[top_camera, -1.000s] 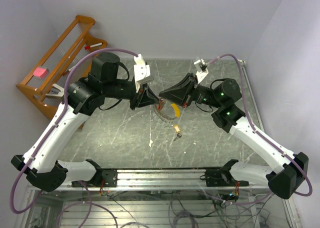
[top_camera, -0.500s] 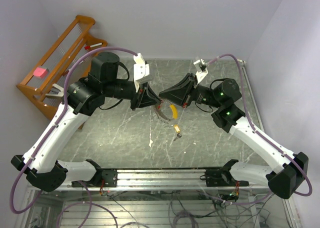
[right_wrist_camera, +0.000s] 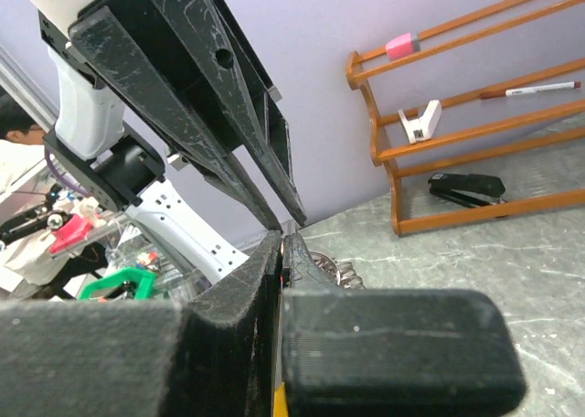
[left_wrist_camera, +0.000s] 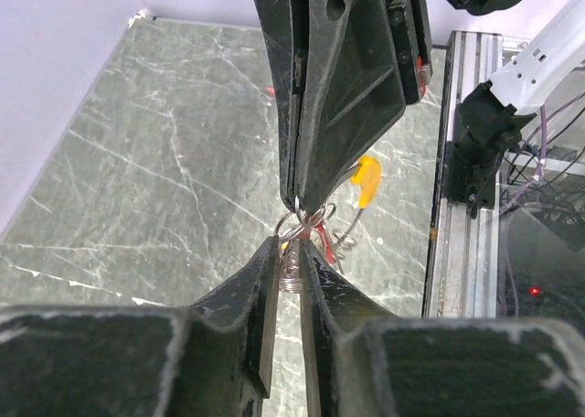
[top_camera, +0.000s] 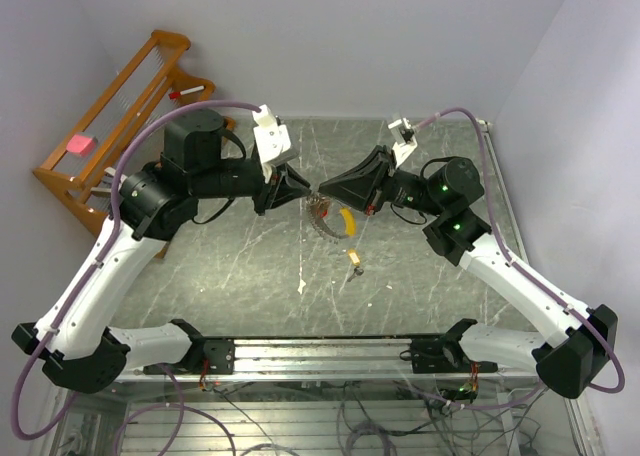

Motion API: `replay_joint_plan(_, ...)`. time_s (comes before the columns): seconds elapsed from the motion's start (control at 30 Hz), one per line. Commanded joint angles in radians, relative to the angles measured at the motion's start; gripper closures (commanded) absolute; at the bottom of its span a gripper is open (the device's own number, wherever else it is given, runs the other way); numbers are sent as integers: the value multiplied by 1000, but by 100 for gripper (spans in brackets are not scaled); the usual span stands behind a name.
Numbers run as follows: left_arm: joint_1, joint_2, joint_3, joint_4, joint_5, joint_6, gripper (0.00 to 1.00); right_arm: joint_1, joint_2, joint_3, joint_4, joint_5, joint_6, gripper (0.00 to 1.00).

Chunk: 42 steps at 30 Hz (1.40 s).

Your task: Put the keys on the keyring

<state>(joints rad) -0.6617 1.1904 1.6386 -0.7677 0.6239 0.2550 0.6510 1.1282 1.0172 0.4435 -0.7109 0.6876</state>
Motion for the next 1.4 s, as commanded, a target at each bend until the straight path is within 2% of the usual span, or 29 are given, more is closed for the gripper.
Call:
replay_joint_plan(0.0,8,-1,-13,50,13,-20,72,0,-17,27,51,-6,4,100)
replay_joint_plan(0.23,7,21,-16,49,93,-49,64,0,-11,33,53,3,-5,100)
replay_joint_plan(0.9,7,66,38,57,145,-94,70,6,9,18,90,-12,9,100)
replay_joint_plan(1.07,8,72,45,60,167,-97,77,7,6,11,92,-14,11,100)
replay_joint_plan(1.27,8,70,31,62,186,-96,91,6,1,15,84,-11,6,100)
replay_joint_plan(1.37,7,72,30,61,193,-93,93,6,8,19,87,-21,9,100)
